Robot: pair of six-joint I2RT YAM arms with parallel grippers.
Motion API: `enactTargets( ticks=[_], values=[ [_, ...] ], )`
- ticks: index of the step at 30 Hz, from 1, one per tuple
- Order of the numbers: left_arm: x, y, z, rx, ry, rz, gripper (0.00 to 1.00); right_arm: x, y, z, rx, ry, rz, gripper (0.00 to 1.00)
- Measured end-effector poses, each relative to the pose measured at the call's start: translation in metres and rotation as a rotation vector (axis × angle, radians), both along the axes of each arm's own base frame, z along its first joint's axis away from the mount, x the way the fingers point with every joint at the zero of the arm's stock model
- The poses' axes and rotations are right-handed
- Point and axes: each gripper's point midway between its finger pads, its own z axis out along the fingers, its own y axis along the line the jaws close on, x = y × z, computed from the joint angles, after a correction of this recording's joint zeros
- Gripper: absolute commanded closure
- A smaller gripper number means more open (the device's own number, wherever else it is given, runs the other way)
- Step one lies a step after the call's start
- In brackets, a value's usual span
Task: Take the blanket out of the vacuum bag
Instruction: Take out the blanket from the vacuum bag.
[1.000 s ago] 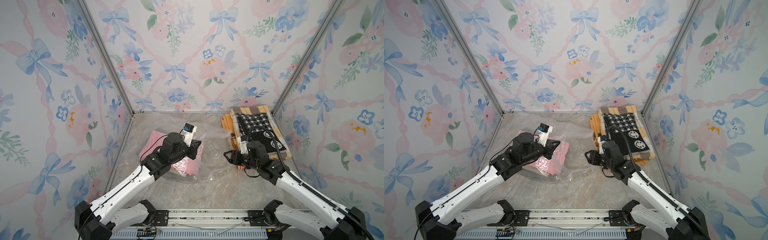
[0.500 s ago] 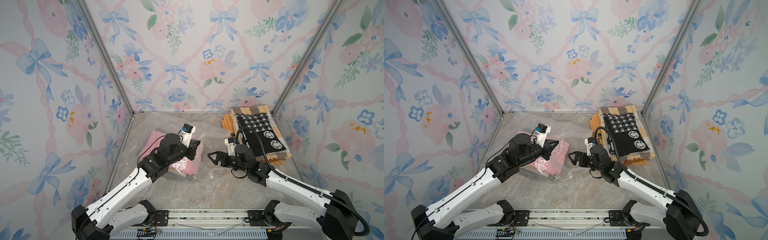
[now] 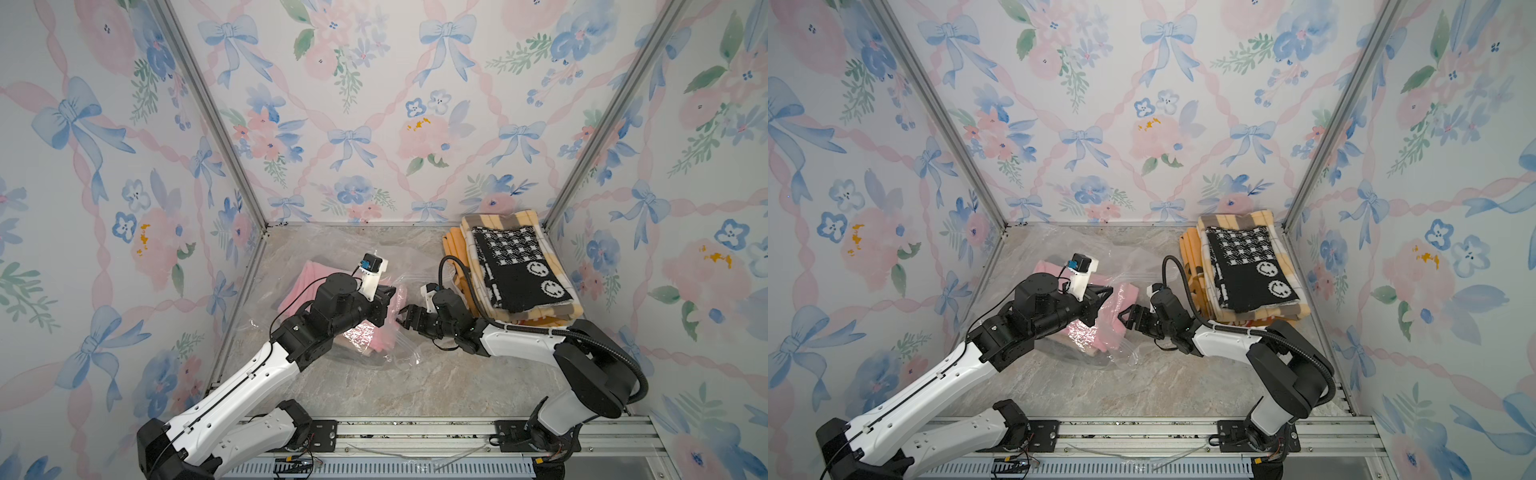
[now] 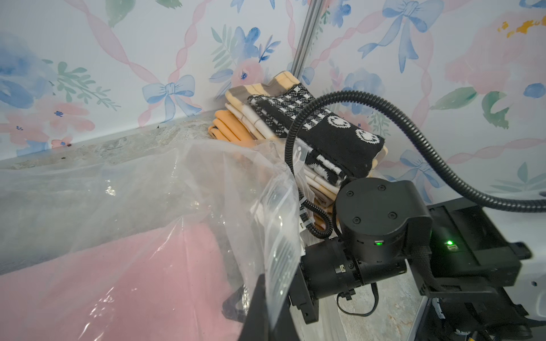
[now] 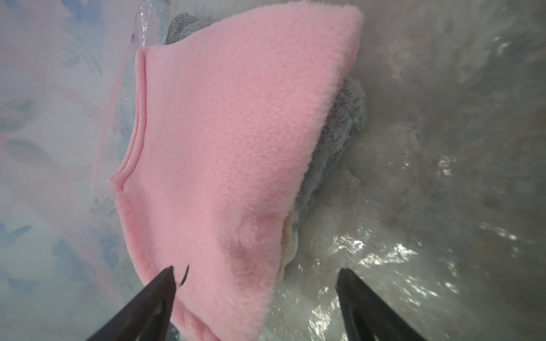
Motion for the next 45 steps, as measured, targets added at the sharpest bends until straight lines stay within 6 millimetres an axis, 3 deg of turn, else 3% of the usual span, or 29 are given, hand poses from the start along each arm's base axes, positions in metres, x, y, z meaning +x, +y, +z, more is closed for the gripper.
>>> enactTargets(
  ticks=[5,12,21,32,45],
  values=[
    [0.0,0.001,-0.002,-0.003,0.013,0.013,1.0,-0.001,0.023,-0.009,0.044,0.033,0.034,0.16],
    [0.001,0.002,-0.004,0.002,0.015,0.023,1.0,-0.002,0.04,0.009,0.091,0.012,0.066,0.2],
    [0.001,0.003,-0.009,0.01,0.02,0.028,1.0,-0.002,0.041,0.012,0.061,0.013,0.081,0.23],
    [0.001,0.005,-0.012,0.011,0.019,0.034,1.0,-0.007,0.044,0.053,0.038,-0.056,0.125,0.22],
    [0.0,0.009,-0.014,0.01,0.018,0.052,1.0,-0.01,0.041,0.052,-0.007,-0.057,0.147,0.21]
  ],
)
